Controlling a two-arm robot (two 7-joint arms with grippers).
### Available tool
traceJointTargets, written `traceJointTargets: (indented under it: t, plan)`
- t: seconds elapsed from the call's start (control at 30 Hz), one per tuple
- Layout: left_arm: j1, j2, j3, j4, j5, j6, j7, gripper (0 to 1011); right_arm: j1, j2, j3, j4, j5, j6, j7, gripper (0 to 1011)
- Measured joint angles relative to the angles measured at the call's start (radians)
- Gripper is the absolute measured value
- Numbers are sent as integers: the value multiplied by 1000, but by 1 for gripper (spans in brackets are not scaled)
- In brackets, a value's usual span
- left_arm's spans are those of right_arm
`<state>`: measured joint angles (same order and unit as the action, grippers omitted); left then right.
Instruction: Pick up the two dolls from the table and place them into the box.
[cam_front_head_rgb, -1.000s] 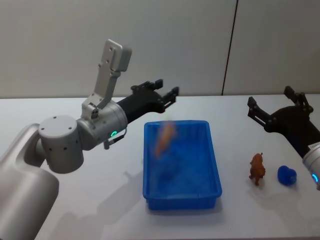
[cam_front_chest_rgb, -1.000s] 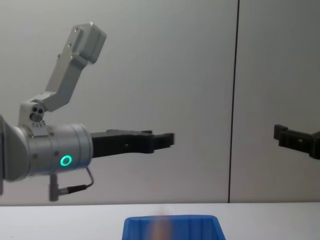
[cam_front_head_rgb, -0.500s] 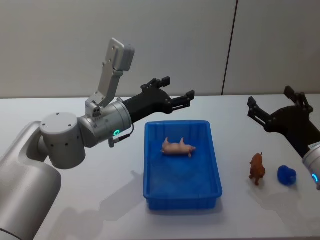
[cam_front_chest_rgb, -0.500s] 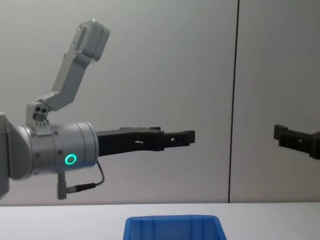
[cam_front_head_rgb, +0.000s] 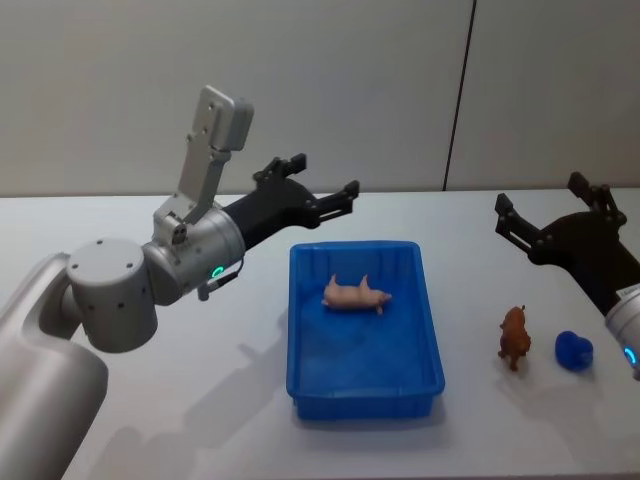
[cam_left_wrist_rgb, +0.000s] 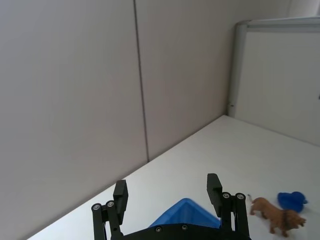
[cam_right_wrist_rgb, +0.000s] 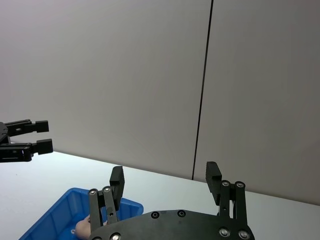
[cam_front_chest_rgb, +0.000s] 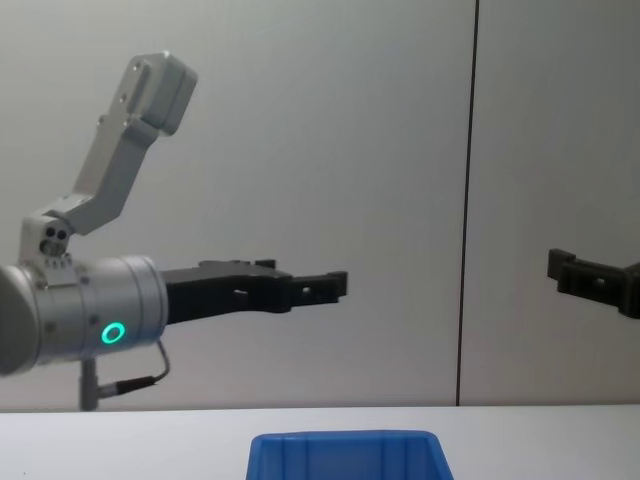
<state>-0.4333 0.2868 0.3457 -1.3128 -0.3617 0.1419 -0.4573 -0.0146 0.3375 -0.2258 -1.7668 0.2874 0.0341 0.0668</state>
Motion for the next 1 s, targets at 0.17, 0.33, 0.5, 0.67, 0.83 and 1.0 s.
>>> traceJointTargets:
  t: [0.17, 0.33, 0.5, 0.67, 0.83, 1.0]
  plan:
    - [20, 11, -3, -21, 17, -7, 61, 1001, 0, 0, 0, 0, 0, 0, 0, 1001]
    - [44, 23, -7, -46, 39, -14, 136, 1001, 0, 0, 0, 0, 0, 0, 0, 1001]
    - [64, 32, -10, -65, 61, -21, 209, 1001, -1, -1, 0, 1, -1, 2, -4, 1001]
    - [83, 41, -13, -81, 83, -28, 280, 1001, -7, -1, 1, 6, -7, 12, -21, 1001]
    - [107, 49, -17, -98, 115, -36, 372, 1001, -17, -2, 2, 18, -11, 31, -43, 1001]
    - [122, 54, -21, -106, 136, -42, 437, 1001, -26, -4, 2, 33, -13, 46, -60, 1001]
